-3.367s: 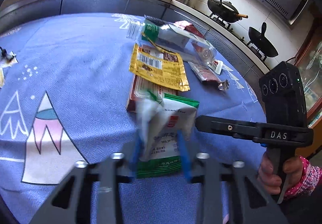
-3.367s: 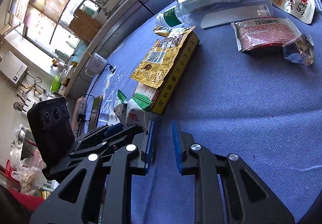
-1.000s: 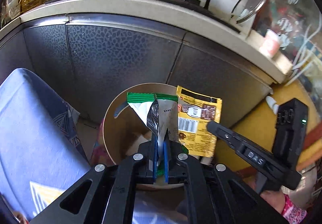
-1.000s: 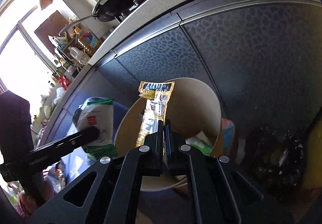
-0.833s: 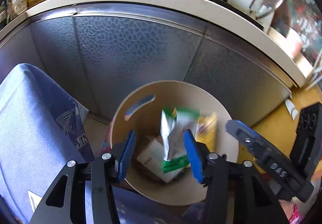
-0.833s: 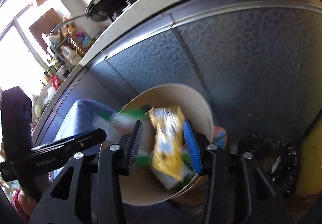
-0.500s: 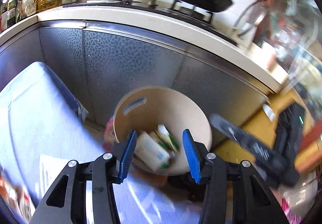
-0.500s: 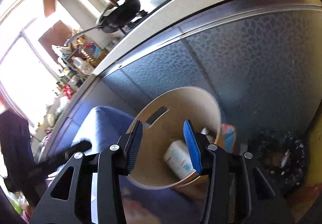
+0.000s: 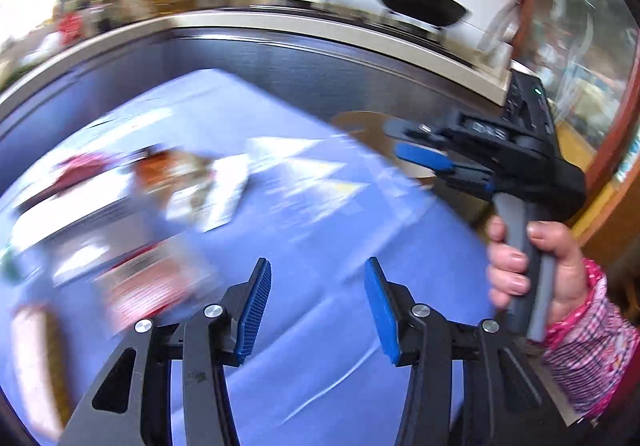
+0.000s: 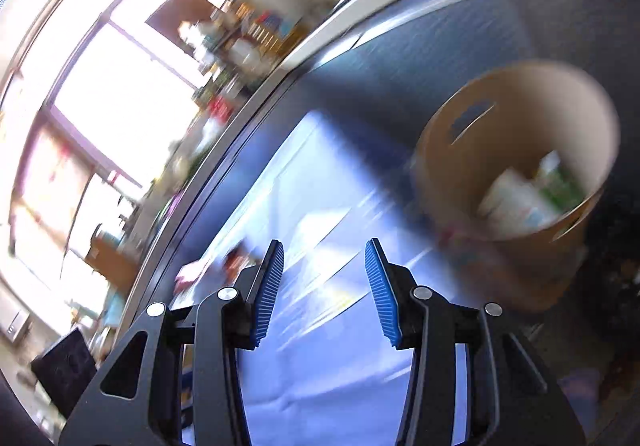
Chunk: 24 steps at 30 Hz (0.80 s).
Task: Collect trash
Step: 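Move both tools back over the table toward the brown box, then grasp the brown box with the left tool while the right tool grasps the red-white wrapper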
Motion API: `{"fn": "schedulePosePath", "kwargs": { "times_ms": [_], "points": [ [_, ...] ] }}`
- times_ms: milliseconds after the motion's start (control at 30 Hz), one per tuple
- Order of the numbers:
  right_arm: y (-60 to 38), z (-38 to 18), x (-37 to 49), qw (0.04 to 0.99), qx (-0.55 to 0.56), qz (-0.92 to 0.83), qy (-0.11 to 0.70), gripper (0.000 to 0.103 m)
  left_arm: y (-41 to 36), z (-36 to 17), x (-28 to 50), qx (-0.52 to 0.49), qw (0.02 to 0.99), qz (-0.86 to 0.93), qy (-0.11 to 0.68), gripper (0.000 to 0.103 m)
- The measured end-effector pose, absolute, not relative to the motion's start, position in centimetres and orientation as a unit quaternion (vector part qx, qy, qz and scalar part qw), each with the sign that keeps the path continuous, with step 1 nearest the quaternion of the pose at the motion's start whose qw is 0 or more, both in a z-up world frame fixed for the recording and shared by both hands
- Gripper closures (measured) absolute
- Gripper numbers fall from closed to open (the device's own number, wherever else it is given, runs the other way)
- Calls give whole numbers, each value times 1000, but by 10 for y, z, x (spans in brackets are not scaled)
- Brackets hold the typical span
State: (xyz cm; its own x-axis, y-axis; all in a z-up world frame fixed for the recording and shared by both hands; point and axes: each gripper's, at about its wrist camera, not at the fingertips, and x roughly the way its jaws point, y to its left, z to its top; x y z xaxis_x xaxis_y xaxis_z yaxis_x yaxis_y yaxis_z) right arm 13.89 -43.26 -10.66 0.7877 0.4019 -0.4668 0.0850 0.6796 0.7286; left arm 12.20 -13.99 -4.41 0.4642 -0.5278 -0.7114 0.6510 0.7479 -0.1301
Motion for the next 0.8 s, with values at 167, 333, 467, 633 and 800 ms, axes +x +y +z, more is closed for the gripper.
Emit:
{"fn": "schedulePosePath", "kwargs": {
  "times_ms": [167,333,467,633,800],
  "points": [
    [-365,-123,154,832,386,151,368,60,-34,-35,122,39,895,-230,379,35],
    [-320,-133,164,809,387,174,406,60,35,-39,133,27,917,-123,377,24],
    [-302,-138,172,803,382,169,425,61,60,-49,146,7,915,-107,388,20],
    [-286,-139,180,803,383,159,428,60,64,-60,157,9,913,-110,393,14],
    [-272,-137,194,811,365,159,428,61,61,-73,165,11,910,-114,399,14]
  ]
}}
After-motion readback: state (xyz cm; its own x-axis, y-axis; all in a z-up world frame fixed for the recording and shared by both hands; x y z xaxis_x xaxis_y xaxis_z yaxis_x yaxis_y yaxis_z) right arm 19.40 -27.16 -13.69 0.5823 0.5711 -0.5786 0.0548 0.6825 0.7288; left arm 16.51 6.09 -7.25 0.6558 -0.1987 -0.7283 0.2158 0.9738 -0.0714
